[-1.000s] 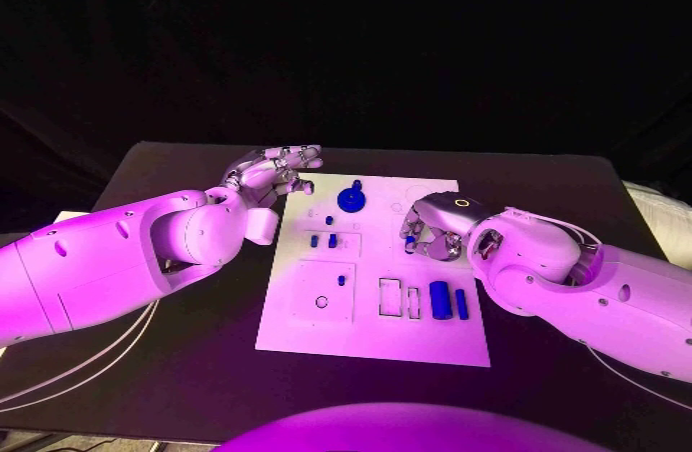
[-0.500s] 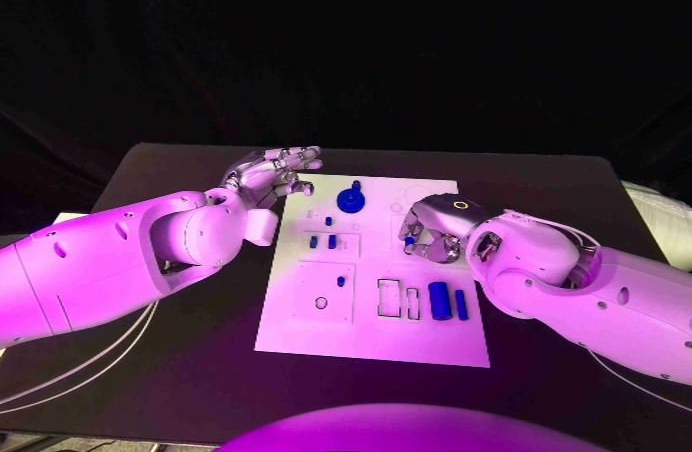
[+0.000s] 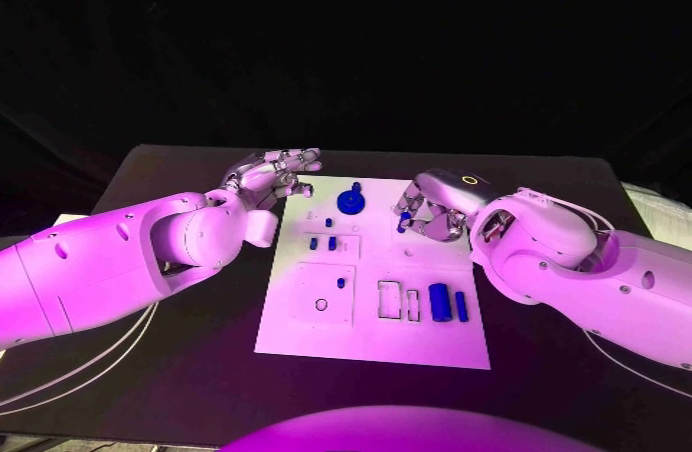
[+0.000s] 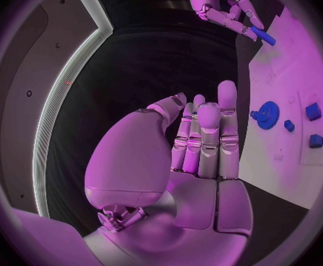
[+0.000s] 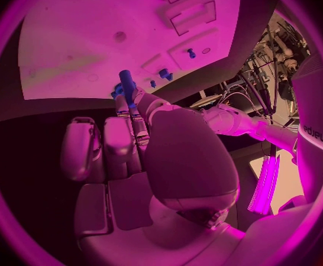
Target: Assemble the parts on the task board
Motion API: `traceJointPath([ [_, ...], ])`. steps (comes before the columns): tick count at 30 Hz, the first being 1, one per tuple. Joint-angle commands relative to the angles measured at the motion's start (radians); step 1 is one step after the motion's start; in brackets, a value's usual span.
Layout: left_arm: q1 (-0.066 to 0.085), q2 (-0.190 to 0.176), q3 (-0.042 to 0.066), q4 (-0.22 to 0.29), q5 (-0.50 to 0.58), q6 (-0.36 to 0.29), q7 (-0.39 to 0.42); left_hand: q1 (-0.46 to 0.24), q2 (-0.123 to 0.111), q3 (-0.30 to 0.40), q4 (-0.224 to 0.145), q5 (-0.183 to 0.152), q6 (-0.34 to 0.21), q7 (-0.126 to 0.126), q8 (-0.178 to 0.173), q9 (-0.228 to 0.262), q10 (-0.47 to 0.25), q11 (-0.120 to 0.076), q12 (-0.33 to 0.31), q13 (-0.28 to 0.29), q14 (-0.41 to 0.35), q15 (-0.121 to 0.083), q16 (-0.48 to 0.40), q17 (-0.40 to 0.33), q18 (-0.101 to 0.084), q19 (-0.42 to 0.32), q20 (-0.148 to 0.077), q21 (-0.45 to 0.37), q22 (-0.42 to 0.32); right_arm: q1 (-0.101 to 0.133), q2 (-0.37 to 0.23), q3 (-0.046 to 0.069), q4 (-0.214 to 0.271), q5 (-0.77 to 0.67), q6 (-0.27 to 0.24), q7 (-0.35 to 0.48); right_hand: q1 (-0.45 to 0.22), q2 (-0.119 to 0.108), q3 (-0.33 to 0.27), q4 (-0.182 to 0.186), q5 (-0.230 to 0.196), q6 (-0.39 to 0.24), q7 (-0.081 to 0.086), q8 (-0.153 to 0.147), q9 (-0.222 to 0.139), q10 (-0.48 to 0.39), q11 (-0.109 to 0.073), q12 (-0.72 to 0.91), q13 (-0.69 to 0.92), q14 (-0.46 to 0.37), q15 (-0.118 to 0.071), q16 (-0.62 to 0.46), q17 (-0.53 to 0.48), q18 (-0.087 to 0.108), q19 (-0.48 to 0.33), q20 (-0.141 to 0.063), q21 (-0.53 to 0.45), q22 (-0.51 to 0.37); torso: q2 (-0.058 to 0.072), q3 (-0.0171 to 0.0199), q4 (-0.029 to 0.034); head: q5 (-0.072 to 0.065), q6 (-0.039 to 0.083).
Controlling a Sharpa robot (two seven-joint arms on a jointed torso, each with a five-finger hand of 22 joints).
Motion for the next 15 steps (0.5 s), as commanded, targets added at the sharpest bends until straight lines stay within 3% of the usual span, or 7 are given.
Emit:
traceJointPath([
  [1,0.000,0.004,0.001,0.002,-0.004,0.018,0.002,0.000,0.010,-0.003,0.004,0.004,-0.007,0.000,0.005,-0.002,-0.006,0.001,0.003,0.001,0.001,0.006,0.006,0.000,0.011,0.003,0.006,-0.006,-0.001,-0.005,0.015,0.000,0.015,0.040,-0.017,-0.001,0.006,0.007,0.008,-0.001,0.004,0.007,-0.001,0.001,0.000,0.027,-0.019,-0.006,0.001,0.021,-0.007,0.006,0.001,-0.018,0.008,-0.002,0.004,0.001,-0.001,-0.0025,-0.0002,0.009,0.003],
  [5,0.000,0.007,0.001,0.002,-0.004,0.019,0.003,0.000,0.010,-0.003,0.004,0.004,-0.007,0.000,0.005,-0.002,-0.006,0.001,0.003,0.001,0.001,0.006,0.006,0.000,0.011,0.003,0.006,-0.006,-0.001,-0.039,0.048,-0.002,0.034,0.075,-0.032,0.031,0.007,0.008,0.014,-0.005,0.005,0.007,0.001,0.000,0.000,0.029,-0.019,-0.009,0.001,0.021,-0.006,0.007,0.002,-0.018,0.007,-0.002,0.004,0.001,0.000,-0.0020,0.0003,0.015,0.006],
  [10,0.000,0.011,0.001,0.004,-0.004,0.020,0.002,0.001,0.012,-0.002,0.004,0.004,-0.008,0.000,0.006,-0.002,-0.007,0.001,0.005,0.002,0.001,0.006,0.006,0.000,0.011,0.003,0.007,-0.007,-0.002,-0.087,0.103,-0.007,0.054,0.102,-0.050,0.072,0.005,0.005,0.018,-0.011,0.004,0.005,0.003,-0.003,-0.001,0.029,-0.017,-0.014,0.001,0.021,-0.005,0.006,-0.002,-0.018,0.007,-0.002,0.004,0.000,0.001,0.0008,0.0035,0.037,0.000],
  [15,0.000,0.014,0.001,0.006,-0.004,0.020,0.003,0.001,0.012,-0.002,0.004,0.004,-0.008,0.000,0.006,-0.002,-0.007,0.001,0.005,0.002,0.001,0.006,0.006,0.000,0.011,0.003,0.007,-0.007,-0.002,-0.108,0.139,-0.019,0.055,0.112,-0.049,0.092,0.004,0.005,0.020,-0.013,0.004,0.004,0.004,-0.004,-0.001,0.028,-0.016,-0.015,0.001,0.020,-0.005,0.005,-0.005,-0.018,0.006,-0.001,0.004,-0.001,-0.002,-0.0053,0.0067,0.046,-0.007],
])
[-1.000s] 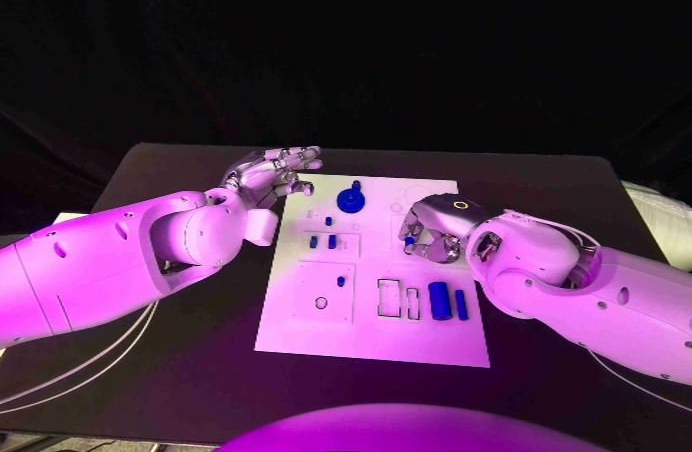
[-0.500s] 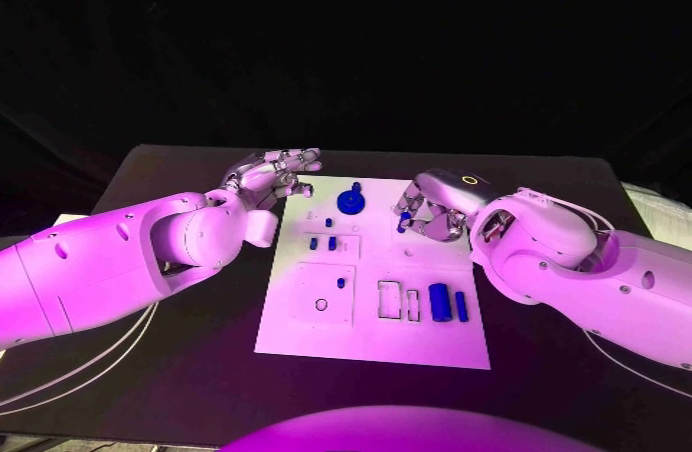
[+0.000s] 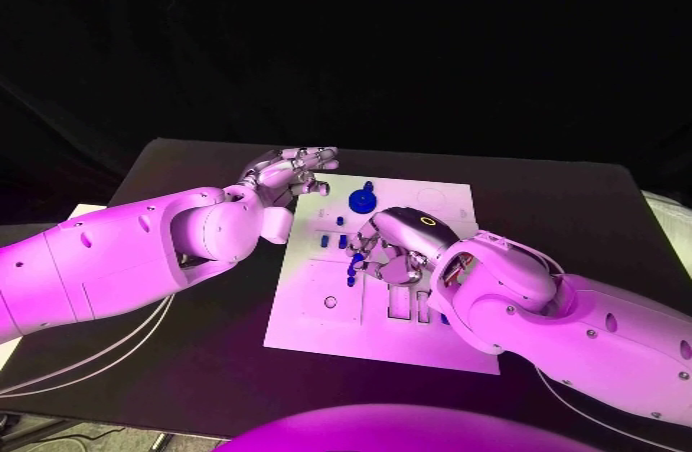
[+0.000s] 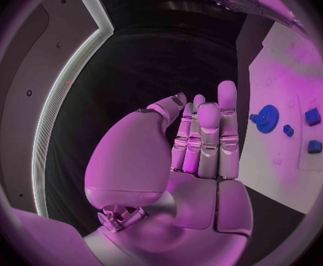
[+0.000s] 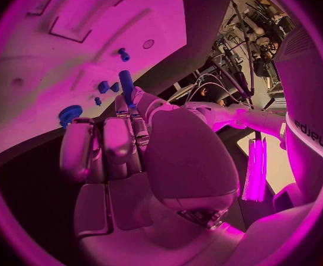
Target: Assemble the parts on the task board
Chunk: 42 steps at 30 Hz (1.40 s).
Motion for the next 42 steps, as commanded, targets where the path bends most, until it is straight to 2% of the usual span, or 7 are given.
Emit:
traceJointPath([
  [1,0.000,0.004,0.001,0.003,-0.003,0.019,0.004,0.001,0.012,-0.002,0.004,0.004,-0.008,0.000,0.006,-0.002,-0.007,0.001,0.005,0.001,0.001,0.006,0.006,0.000,0.011,0.003,0.006,-0.007,-0.002,-0.009,0.018,-0.008,-0.001,0.032,-0.013,0.053,0.003,0.004,0.005,-0.003,0.005,0.004,0.004,-0.002,0.001,0.025,-0.020,-0.004,0.001,0.020,-0.005,0.001,-0.001,-0.018,0.006,-0.001,0.004,0.000,-0.002,-0.0048,0.0038,0.010,-0.006],
  [6,0.000,0.005,0.001,0.003,-0.003,0.019,0.005,0.001,0.012,-0.002,0.004,0.004,-0.008,0.000,0.006,-0.002,-0.007,0.001,0.005,0.001,0.001,0.006,0.006,0.000,0.011,0.003,0.006,-0.007,-0.002,-0.023,0.050,-0.039,-0.028,0.033,0.001,0.066,0.003,0.005,0.007,-0.005,0.005,0.004,0.005,-0.003,0.001,0.025,-0.019,-0.006,0.001,0.020,-0.004,0.000,-0.004,-0.017,0.005,-0.001,0.003,-0.003,0.001,-0.0028,-0.0004,0.024,-0.006],
  [12,0.000,0.007,0.001,0.003,-0.003,0.019,0.005,0.001,0.012,-0.002,0.004,0.004,-0.008,0.000,0.006,-0.002,-0.007,0.001,0.005,0.001,0.001,0.006,0.006,0.000,0.011,0.003,0.006,-0.007,-0.002,-0.041,0.075,-0.053,-0.055,0.011,0.009,0.068,0.002,0.006,0.009,-0.007,0.006,0.003,0.005,-0.004,0.001,0.024,-0.019,-0.007,0.001,0.020,-0.004,-0.001,-0.005,-0.017,0.004,-0.001,0.002,-0.004,0.001,-0.0014,0.0015,0.032,-0.014],
  [15,0.000,0.007,0.001,0.002,-0.003,0.020,0.005,0.001,0.012,-0.002,0.004,0.004,-0.008,0.000,0.006,-0.002,-0.007,0.001,0.005,0.001,0.001,0.006,0.006,0.000,0.011,0.003,0.006,-0.007,-0.002,-0.044,0.082,-0.057,-0.066,-0.001,0.009,0.064,0.002,0.006,0.010,-0.008,0.006,0.003,0.006,-0.004,0.001,0.024,-0.018,-0.008,0.001,0.019,-0.004,-0.001,-0.007,-0.017,0.004,-0.001,0.002,-0.005,-0.001,-0.0033,0.0031,0.033,-0.015],
  [22,0.000,0.007,0.001,0.002,-0.003,0.019,0.004,0.001,0.012,-0.002,0.004,0.004,-0.008,0.000,0.006,-0.002,-0.007,0.001,0.005,0.001,0.001,0.006,0.006,0.000,0.011,0.003,0.006,-0.007,-0.002,-0.046,0.092,-0.060,-0.077,-0.017,0.005,0.055,0.001,0.007,0.011,-0.010,0.006,0.002,0.006,-0.005,0.001,0.025,-0.018,-0.009,0.001,0.019,-0.004,-0.001,-0.007,-0.017,0.004,0.000,0.002,-0.005,0.000,-0.0014,0.0024,0.042,-0.021],
  [30,0.000,0.011,0.001,0.000,-0.003,0.021,0.003,0.001,0.012,-0.002,0.004,0.004,-0.008,0.000,0.006,-0.002,-0.007,0.001,0.005,0.001,0.001,0.006,0.006,0.000,0.011,0.003,0.006,-0.007,-0.002,-0.046,0.102,-0.062,-0.081,-0.038,0.004,0.034,0.001,0.007,0.014,-0.012,0.007,0.002,0.006,-0.005,0.001,0.025,-0.018,-0.010,0.002,0.019,-0.003,-0.001,-0.007,-0.017,0.004,0.000,0.002,-0.004,0.000,-0.0029,0.0011,0.043,-0.023],
  [42,0.000,0.014,0.001,-0.005,-0.003,0.022,0.002,0.001,0.012,-0.003,0.003,0.004,-0.009,0.000,0.007,-0.002,-0.009,0.002,0.008,0.002,0.001,0.006,0.007,-0.001,0.011,0.003,0.007,-0.007,-0.002,-0.046,0.122,-0.073,-0.106,-0.054,0.075,0.012,-0.003,0.007,0.016,-0.015,0.007,0.002,0.007,-0.006,0.000,0.025,-0.017,-0.013,0.002,0.018,-0.003,-0.002,-0.010,-0.016,0.002,0.001,0.001,-0.006,0.000,-0.0013,0.0018,0.044,-0.028],
])
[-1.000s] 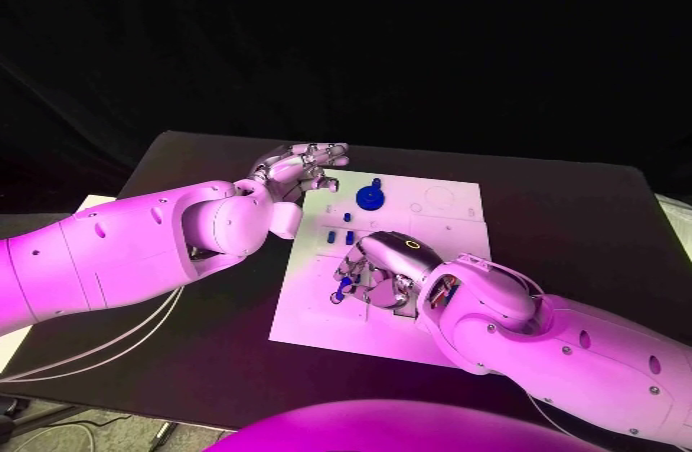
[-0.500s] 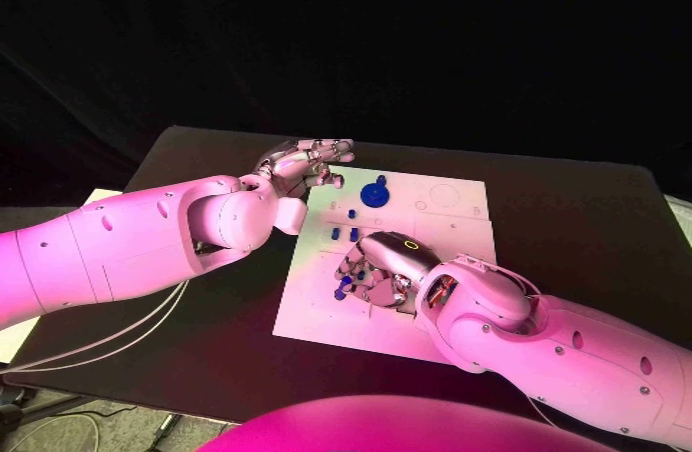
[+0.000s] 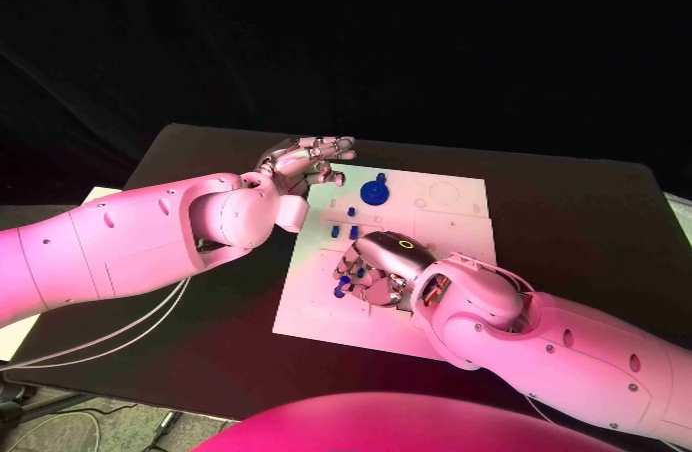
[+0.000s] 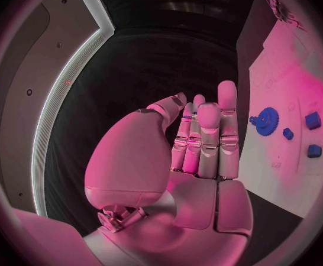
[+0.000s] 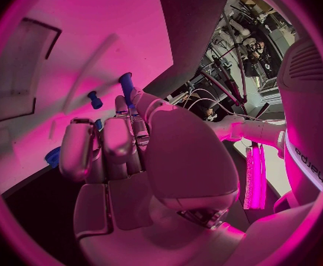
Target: Assemble the parts on the task board
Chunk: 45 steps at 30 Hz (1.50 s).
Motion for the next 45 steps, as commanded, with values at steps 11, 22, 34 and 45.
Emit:
traceJointPath([
  [11,0.000,0.001,0.001,0.001,-0.003,0.020,0.003,0.001,0.012,-0.003,0.003,0.004,-0.009,0.000,0.007,-0.002,-0.009,0.001,0.004,0.002,0.001,0.006,0.007,-0.001,0.011,0.003,0.007,-0.004,-0.001,-0.002,0.011,-0.013,-0.011,-0.077,0.078,-0.020,-0.025,-0.006,0.004,-0.008,0.005,-0.014,0.013,-0.010,-0.004,0.011,-0.011,-0.014,0.000,0.014,0.003,-0.009,-0.016,-0.013,-0.008,0.005,-0.008,-0.017,0.000,-0.0001,0.0002,-0.001,-0.003],
  [22,0.000,0.000,0.001,0.001,-0.003,0.023,0.002,0.001,0.012,-0.004,0.003,0.003,-0.009,0.000,0.007,-0.002,-0.010,0.001,0.005,0.002,0.000,0.006,0.007,-0.003,0.011,0.004,0.007,-0.005,-0.001,-0.003,-0.001,-0.019,0.012,-0.083,-0.033,-0.014,-0.103,-0.084,-0.149,-0.022,0.055,-0.175,0.014,-0.015,-0.013,-0.237,0.034,-0.008,0.005,-0.055,0.040,-0.103,-0.157,0.037,-0.150,0.038,-0.186,-0.266,0.000,0.0004,0.0004,-0.003,-0.002],
  [34,0.000,-0.002,0.000,-0.003,-0.003,0.025,0.000,0.001,0.012,-0.004,0.003,0.003,-0.009,0.000,0.007,-0.002,-0.010,0.001,0.005,0.002,0.000,0.006,0.007,-0.003,0.011,0.004,0.007,-0.005,-0.001,-0.004,-0.102,0.031,0.134,-0.011,-0.192,-0.016,-0.081,-0.044,-0.248,-0.019,0.115,-0.153,0.032,-0.010,-0.009,-0.212,0.021,0.085,0.011,-0.050,0.031,-0.098,-0.168,0.033,-0.126,0.029,-0.182,-0.253,-0.005,0.0003,-0.0057,-0.029,0.011],
  [45,-0.005,-0.013,0.000,-0.003,-0.003,0.025,-0.002,0.001,0.012,-0.004,0.003,0.003,-0.009,0.000,0.007,-0.002,-0.010,0.001,0.005,0.002,0.000,0.006,0.007,-0.003,0.011,0.004,0.007,-0.005,-0.001,0.005,-0.343,0.075,0.249,0.203,-0.087,-0.154,-0.159,-0.038,-0.275,0.072,0.098,-0.105,0.006,-0.006,-0.008,0.119,-0.036,0.206,0.069,0.024,-0.014,0.034,0.007,-0.025,0.033,-0.008,0.017,0.031,-0.010,0.0006,-0.0301,-0.084,0.037],
])
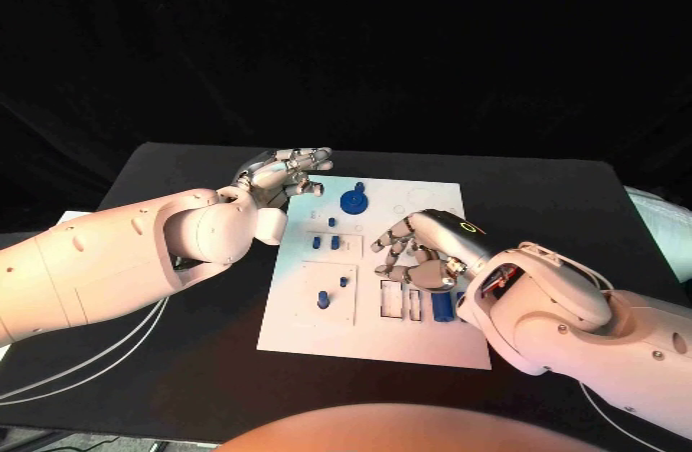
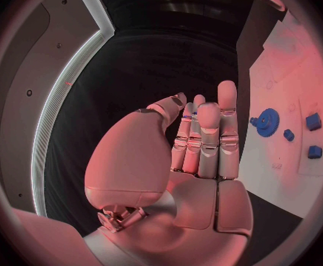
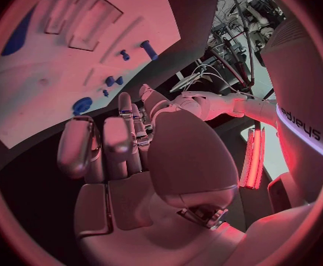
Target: Assemble the parts on the task board
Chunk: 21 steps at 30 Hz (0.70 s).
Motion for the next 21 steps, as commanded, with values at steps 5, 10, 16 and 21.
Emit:
traceJointPath([
  [5,-0.005,-0.011,-0.002,0.004,-0.003,0.020,0.000,0.001,0.012,-0.004,0.003,0.003,-0.010,0.000,0.004,-0.002,-0.008,-0.002,0.006,0.002,0.000,0.006,0.006,-0.002,0.011,0.004,0.007,-0.004,-0.002,-0.012,-0.098,0.002,0.016,0.167,0.042,-0.113,-0.096,-0.031,-0.168,0.126,-0.018,0.019,-0.037,0.023,0.004,0.164,-0.056,0.172,0.191,0.036,-0.033,0.080,0.103,-0.033,0.050,-0.039,0.081,0.118,-0.001,0.0072,-0.0329,-0.031,0.019],
  [10,-0.007,-0.012,-0.007,0.004,-0.003,0.022,-0.001,0.002,0.012,-0.004,0.003,0.003,-0.010,0.000,0.004,-0.002,-0.009,-0.002,0.007,0.002,-0.001,0.006,0.006,-0.003,0.011,0.004,0.007,-0.004,-0.002,-0.018,-0.132,0.003,0.018,0.116,0.065,-0.174,-0.044,-0.007,-0.267,0.172,0.065,0.025,-0.045,0.049,0.010,0.145,-0.056,0.518,0.623,0.053,-0.035,0.183,0.262,-0.038,0.056,-0.040,0.100,0.147,-0.002,0.0113,-0.0396,-0.039,0.019],
  [16,-0.010,-0.009,-0.009,0.003,-0.003,0.020,-0.005,0.002,0.012,-0.005,0.003,0.003,-0.010,0.000,0.004,-0.002,-0.009,-0.002,0.007,0.002,0.000,0.006,0.007,-0.001,0.011,0.004,0.007,-0.004,-0.002,-0.027,-0.149,0.003,0.009,0.051,0.089,-0.234,-0.056,0.022,-0.320,0.173,0.109,0.023,-0.042,0.068,0.016,0.128,-0.057,0.622,0.769,0.057,-0.036,0.224,0.331,-0.039,0.056,-0.035,0.104,0.153,-0.002,0.0104,-0.0379,-0.046,0.019],
  [21,-0.011,-0.008,-0.009,0.005,-0.003,0.022,-0.007,0.001,0.012,-0.005,0.003,0.003,-0.010,0.000,0.004,-0.002,-0.009,-0.002,0.008,0.002,0.000,0.006,0.007,-0.001,0.011,0.004,0.007,-0.004,-0.002,-0.034,-0.149,0.003,0.002,0.022,0.089,-0.247,-0.062,0.034,-0.341,0.174,0.144,0.020,-0.042,0.078,0.021,0.120,-0.056,0.651,0.819,0.058,-0.035,0.233,0.347,-0.040,0.056,-0.034,0.106,0.156,-0.001,0.0084,-0.0350,-0.047,0.016],
])
